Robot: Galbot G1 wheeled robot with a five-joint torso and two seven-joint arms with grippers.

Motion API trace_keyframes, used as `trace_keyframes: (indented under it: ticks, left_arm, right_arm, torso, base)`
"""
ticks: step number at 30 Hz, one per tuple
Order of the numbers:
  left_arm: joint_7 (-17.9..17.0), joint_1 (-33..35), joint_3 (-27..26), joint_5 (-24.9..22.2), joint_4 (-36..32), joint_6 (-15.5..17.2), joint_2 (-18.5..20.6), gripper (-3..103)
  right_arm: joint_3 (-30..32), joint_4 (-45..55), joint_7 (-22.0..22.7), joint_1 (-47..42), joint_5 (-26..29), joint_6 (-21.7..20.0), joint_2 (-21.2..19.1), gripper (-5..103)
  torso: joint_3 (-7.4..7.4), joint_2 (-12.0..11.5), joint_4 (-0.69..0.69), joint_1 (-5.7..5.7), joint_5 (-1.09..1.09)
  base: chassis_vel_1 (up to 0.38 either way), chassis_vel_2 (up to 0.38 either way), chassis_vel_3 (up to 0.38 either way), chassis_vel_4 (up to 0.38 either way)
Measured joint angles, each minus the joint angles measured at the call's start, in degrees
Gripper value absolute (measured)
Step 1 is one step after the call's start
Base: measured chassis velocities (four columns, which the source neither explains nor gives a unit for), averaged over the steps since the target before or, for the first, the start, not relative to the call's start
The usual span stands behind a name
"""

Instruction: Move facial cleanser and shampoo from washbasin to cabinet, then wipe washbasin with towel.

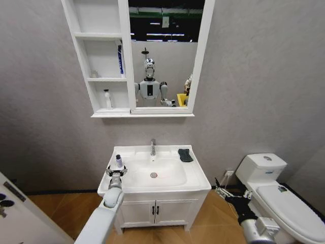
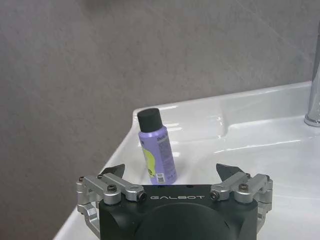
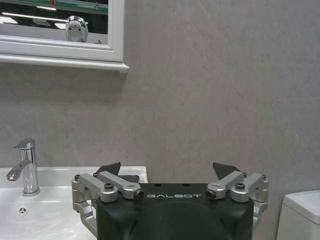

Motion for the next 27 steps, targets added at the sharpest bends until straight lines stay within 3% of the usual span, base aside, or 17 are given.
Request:
trace_keyframes:
  ticks: [9, 16, 22, 26, 27]
  left_arm:
    - [-1.38, -7.18, -0.73, 0.23, 11.08, -0.57, -4.63, 100]
    - [-2.39, -11.53, -0.77, -1.37, 15.61, -2.15, -4.81, 100]
    - [-4.14, -17.33, -0.64, -3.51, 24.52, -5.10, -5.80, 100]
    - [-3.72, -18.86, -0.60, -3.73, 27.74, -7.01, -6.14, 100]
    - [-2.41, -19.63, -0.41, -3.75, 29.55, -9.15, -6.02, 101]
  right_arm:
    - [0.41, -1.44, -0.01, -0.31, 0.08, 0.66, 0.32, 100]
    - [0.52, -2.48, -0.05, -0.24, 0.10, 1.12, 0.39, 100]
    - [0.44, -3.17, -0.09, 0.08, 0.10, 1.34, 0.36, 100]
    - [0.43, -3.17, -0.09, 0.13, 0.10, 1.34, 0.34, 100]
    - [0.52, -3.23, -0.09, 0.09, 0.10, 1.33, 0.30, 100]
  torso:
    - [0.00, 0.00, 0.01, 0.00, 0.00]
    - [0.00, 0.00, 0.01, 0.00, 0.00]
    - [0.00, 0.00, 0.01, 0.00, 0.00]
    - [0.00, 0.00, 0.00, 0.00, -0.01]
    - [0.00, 0.00, 0.01, 0.00, -0.01]
  base:
    - [0.000, 0.000, 0.000, 0.000]
    - [0.000, 0.000, 0.000, 0.000]
    - [0.000, 0.000, 0.000, 0.000]
    - [0.000, 0.000, 0.000, 0.000]
    - [0.000, 0.000, 0.000, 0.000]
